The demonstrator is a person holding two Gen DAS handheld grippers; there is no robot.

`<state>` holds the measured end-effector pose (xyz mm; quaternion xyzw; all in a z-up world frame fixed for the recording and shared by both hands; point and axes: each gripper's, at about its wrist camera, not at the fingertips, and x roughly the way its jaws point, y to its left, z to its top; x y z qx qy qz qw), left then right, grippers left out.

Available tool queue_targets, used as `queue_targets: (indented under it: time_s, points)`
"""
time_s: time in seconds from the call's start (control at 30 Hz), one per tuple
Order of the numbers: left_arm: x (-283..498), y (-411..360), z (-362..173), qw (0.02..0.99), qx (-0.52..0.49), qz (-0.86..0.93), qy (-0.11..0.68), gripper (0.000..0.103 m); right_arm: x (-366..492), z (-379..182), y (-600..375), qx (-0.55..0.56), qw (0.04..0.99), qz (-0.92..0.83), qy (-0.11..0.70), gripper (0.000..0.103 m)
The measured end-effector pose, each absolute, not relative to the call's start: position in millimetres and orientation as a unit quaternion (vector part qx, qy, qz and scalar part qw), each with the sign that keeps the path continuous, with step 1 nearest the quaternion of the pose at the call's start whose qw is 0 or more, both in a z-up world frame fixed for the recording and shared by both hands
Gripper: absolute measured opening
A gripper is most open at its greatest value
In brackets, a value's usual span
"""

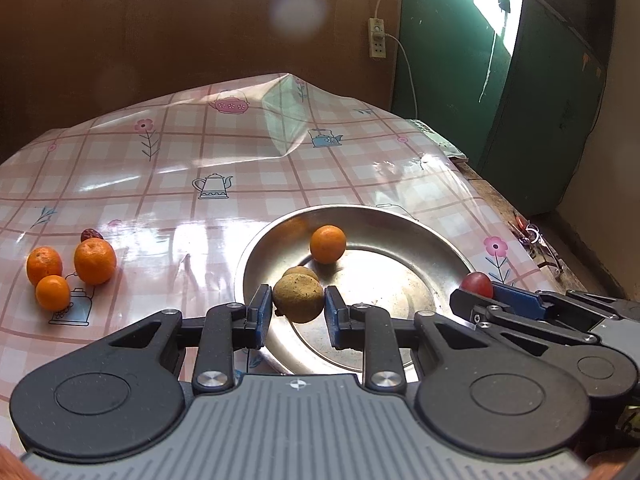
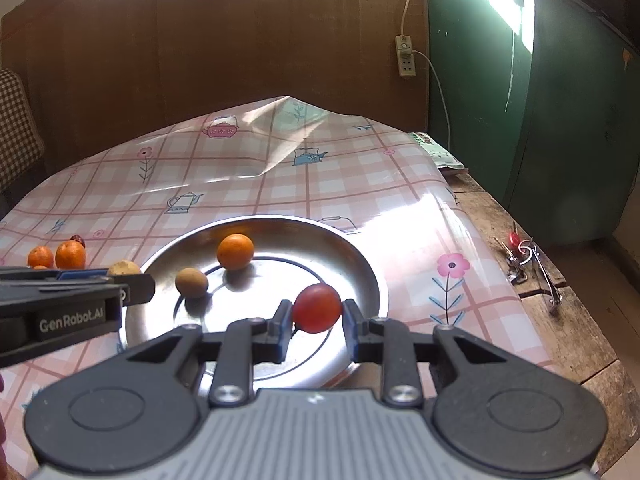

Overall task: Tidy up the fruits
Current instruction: 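Carry the red plum over the plate with the right gripper while the left carries the brown fruit, then open the left gripper to drop the brown fruit while the right gripper releases the plum into the plate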

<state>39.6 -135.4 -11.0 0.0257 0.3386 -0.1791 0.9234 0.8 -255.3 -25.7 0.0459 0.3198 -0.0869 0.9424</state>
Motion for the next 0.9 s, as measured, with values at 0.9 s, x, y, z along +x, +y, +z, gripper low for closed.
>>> queue_targets:
  time_s: [0.9]
  points:
    - [48.3,-146.4,-28.6,0.914,0.035,-0.184,0.361,0.036,8.3,-39.7,-269.7,0.04,0.94,-0.102,0.324,0.028]
